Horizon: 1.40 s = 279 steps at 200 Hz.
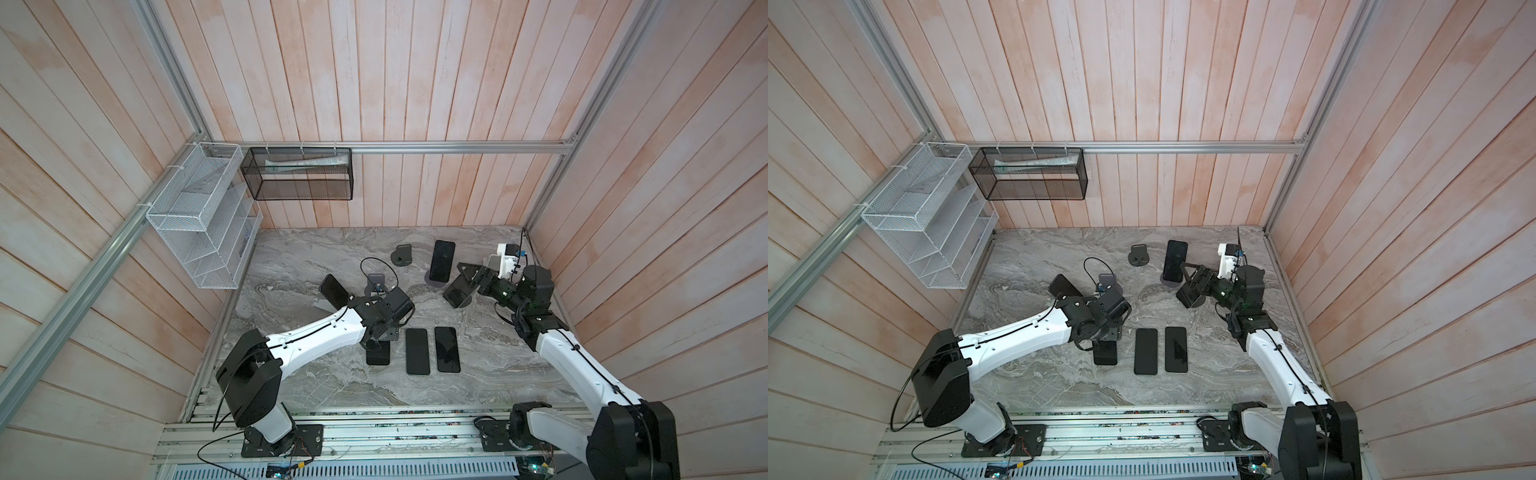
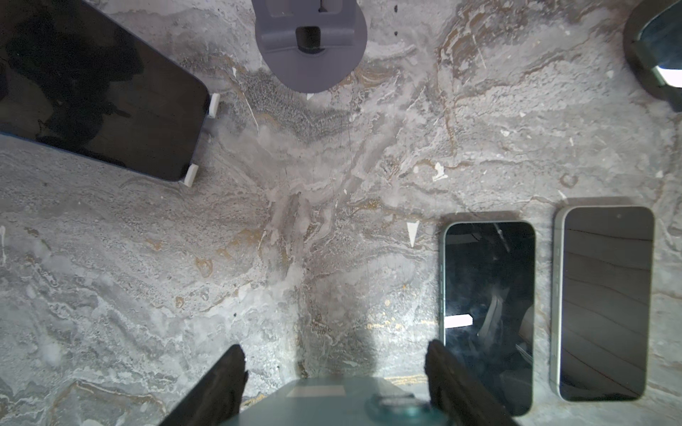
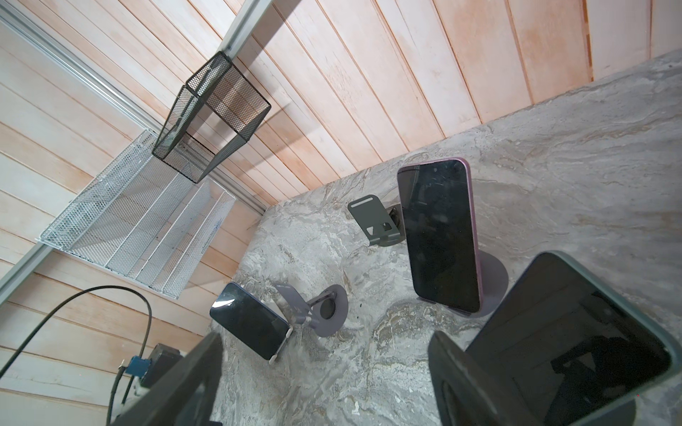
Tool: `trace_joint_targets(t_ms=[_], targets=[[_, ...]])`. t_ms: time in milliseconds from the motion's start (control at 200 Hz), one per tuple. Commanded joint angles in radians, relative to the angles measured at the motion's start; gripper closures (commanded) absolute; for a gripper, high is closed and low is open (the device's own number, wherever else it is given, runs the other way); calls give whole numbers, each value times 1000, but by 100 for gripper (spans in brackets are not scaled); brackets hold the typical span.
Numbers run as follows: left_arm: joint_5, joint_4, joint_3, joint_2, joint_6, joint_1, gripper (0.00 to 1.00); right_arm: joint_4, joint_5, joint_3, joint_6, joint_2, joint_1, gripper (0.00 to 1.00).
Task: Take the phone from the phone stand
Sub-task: 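Lower the green phone flat beside the row of phones with the left gripper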
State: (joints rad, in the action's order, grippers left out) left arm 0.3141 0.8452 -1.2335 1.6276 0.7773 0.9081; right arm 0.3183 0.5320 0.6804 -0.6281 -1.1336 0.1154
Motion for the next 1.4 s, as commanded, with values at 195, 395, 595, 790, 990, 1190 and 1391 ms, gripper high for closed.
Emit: trace_joint_targets(t_ms=[195,395,595,790,990,1190,1391], targets=[[29,-5,-6,33,-12,2,51,20,-12,-14,-5,-3,6,12],[20,-1,-25,78,-6,2,51,-5,-24,-1,14,1,5,12],[21,-32,-44,111,-7,-4,51,-17,-26,-4,21,10,6,12],[-7,-83,-80,181,-16,-6,52,-26,-25,-7,24,14,6,12],[-30,-126,-122,259,-33,-30,54,-21,-22,-12,21,10,6,12],[-44,-155,-117,314,-42,-40,54,-15,-17,-14,21,2,7,13],[-58,-201,-63,318,-20,-46,50,-34,-38,-10,25,1,7,12]])
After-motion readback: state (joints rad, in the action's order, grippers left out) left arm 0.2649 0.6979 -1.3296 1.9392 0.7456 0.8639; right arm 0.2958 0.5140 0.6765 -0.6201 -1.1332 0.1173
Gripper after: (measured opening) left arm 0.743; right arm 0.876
